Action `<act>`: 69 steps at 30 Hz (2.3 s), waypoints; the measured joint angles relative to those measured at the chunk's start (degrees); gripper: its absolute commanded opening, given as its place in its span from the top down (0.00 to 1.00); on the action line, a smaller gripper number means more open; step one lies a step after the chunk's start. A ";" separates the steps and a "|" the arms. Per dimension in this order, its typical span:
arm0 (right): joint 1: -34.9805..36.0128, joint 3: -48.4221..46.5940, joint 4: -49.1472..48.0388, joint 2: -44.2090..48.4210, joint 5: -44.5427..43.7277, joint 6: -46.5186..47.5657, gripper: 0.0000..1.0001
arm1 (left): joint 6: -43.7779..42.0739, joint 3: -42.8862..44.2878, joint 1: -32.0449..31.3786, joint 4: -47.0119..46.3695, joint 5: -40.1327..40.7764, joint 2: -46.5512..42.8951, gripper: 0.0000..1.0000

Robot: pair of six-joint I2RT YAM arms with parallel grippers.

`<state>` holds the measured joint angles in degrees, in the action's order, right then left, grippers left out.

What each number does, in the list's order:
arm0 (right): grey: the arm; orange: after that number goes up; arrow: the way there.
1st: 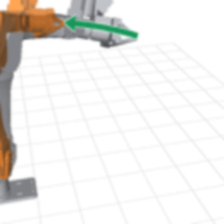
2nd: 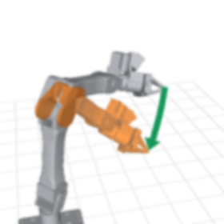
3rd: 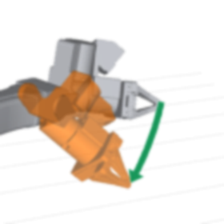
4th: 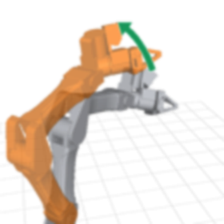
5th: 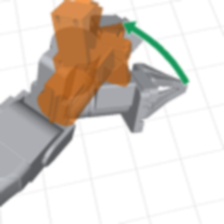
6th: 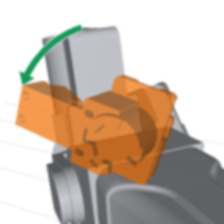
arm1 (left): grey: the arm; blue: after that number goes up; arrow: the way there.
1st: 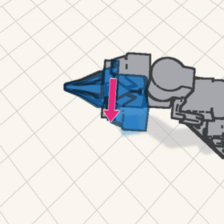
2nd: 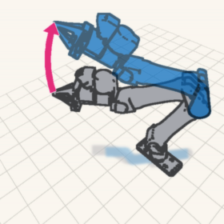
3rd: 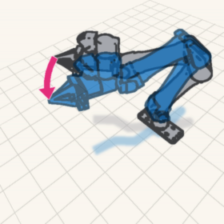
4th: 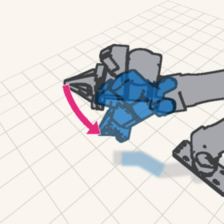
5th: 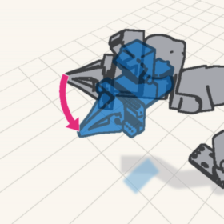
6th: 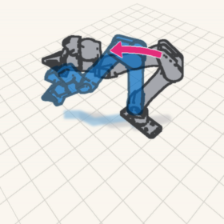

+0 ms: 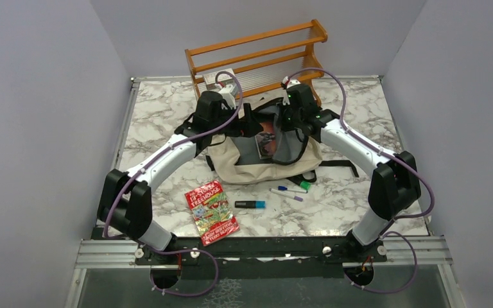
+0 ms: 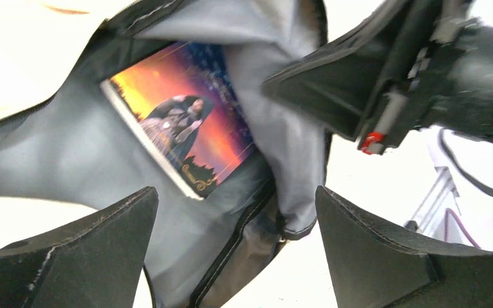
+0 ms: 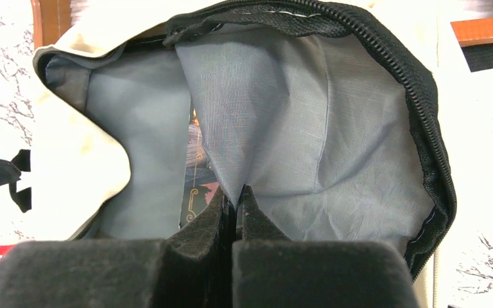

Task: Pack the student bag
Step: Place the book in the student bag, then pick up the book from the center of the board.

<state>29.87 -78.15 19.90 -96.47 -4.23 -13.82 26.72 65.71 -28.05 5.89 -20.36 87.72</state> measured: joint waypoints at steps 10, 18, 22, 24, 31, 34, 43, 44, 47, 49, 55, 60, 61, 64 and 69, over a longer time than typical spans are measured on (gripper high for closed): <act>0.13 -0.26 0.85 -0.02 -2.23 0.81 0.99 | 1.07 -2.84 0.76 -4.04 -4.33 -0.37 0.10; -1.40 -5.68 7.23 -0.02 -11.78 2.34 0.99 | 3.17 -6.69 8.46 2.32 2.80 -9.77 0.06; -3.91 -8.04 9.73 -0.26 -14.71 3.41 0.97 | 4.15 -7.21 10.21 7.65 9.16 -15.10 0.04; -4.48 -8.07 10.03 -0.26 -14.73 3.96 0.90 | 5.11 -8.17 10.21 10.23 12.26 -17.49 0.03; -4.92 -7.28 9.84 0.13 -6.58 4.79 0.56 | 13.57 -15.19 10.21 20.90 22.01 -22.97 0.01; -4.90 -5.97 9.81 1.75 -2.56 4.44 0.50 | 17.44 -17.94 10.23 25.49 24.00 -24.72 0.01; -2.27 -3.56 9.35 11.67 9.51 -0.20 0.44 | 25.07 -23.63 10.21 35.50 25.11 -34.32 0.02; -0.15 -3.21 9.16 12.13 10.38 -1.03 0.44 | 25.99 -24.33 10.21 36.28 25.11 -34.95 0.02; 6.95 -1.60 8.33 12.00 12.55 -3.41 0.45 | 28.17 -26.53 10.21 37.64 25.07 -35.85 0.03; 11.43 0.59 7.45 11.80 14.12 -5.84 0.47 | 29.42 -28.26 10.21 38.07 24.96 -36.09 0.03; 19.67 9.92 0.68 10.25 18.78 -13.70 0.50 | 31.58 -33.09 10.21 39.23 24.90 -37.57 0.05; 24.20 13.79 -5.40 4.26 21.35 -19.76 0.50 | 32.76 -36.00 10.21 38.97 24.90 -38.99 0.07; 25.09 13.94 -6.43 2.93 21.70 -20.74 0.50 | 33.03 -36.89 10.21 38.60 24.83 -39.10 0.08; 26.99 14.01 -9.29 -0.59 22.40 -22.75 0.48 | 33.75 -39.34 10.21 37.38 24.44 -39.15 0.11; 28.15 13.94 -12.59 -6.27 22.82 -24.20 0.47 | 33.88 -40.92 10.21 35.69 24.09 -38.95 0.18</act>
<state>58.02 -64.20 7.31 -102.74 18.59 -38.02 60.60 24.80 -17.85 41.58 3.73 48.77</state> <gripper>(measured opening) 0.523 0.861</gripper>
